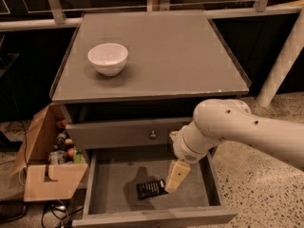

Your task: Pick rxbar chocolate from middle drawer and place on counter

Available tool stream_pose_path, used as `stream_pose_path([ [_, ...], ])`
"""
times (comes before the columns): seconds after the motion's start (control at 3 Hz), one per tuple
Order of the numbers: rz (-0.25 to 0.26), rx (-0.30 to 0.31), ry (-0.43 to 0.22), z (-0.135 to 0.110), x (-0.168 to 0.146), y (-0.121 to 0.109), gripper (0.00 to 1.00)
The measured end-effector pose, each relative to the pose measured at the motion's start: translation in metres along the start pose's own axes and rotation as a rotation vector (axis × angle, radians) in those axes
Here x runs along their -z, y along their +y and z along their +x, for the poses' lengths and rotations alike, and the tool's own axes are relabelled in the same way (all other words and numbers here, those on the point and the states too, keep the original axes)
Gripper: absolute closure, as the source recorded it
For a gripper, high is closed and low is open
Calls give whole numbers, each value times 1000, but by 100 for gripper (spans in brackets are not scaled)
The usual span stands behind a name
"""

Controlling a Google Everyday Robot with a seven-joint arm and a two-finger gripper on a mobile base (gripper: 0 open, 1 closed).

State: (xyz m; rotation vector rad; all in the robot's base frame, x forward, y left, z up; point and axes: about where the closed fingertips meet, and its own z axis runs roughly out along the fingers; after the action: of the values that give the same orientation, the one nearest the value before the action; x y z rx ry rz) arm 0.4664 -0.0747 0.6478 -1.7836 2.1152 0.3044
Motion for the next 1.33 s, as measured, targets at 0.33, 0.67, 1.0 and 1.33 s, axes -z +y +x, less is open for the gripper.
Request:
stream_pose_path([
  [0.33, -19, -31, -14, 23, -34, 1, 0],
  [0.67, -20, -32, -15, 23, -35, 1, 0],
  [1.0, -36, -48, -41, 26, -60, 9, 0],
  [1.33, -44, -44, -69, 41, -103, 3, 0],
])
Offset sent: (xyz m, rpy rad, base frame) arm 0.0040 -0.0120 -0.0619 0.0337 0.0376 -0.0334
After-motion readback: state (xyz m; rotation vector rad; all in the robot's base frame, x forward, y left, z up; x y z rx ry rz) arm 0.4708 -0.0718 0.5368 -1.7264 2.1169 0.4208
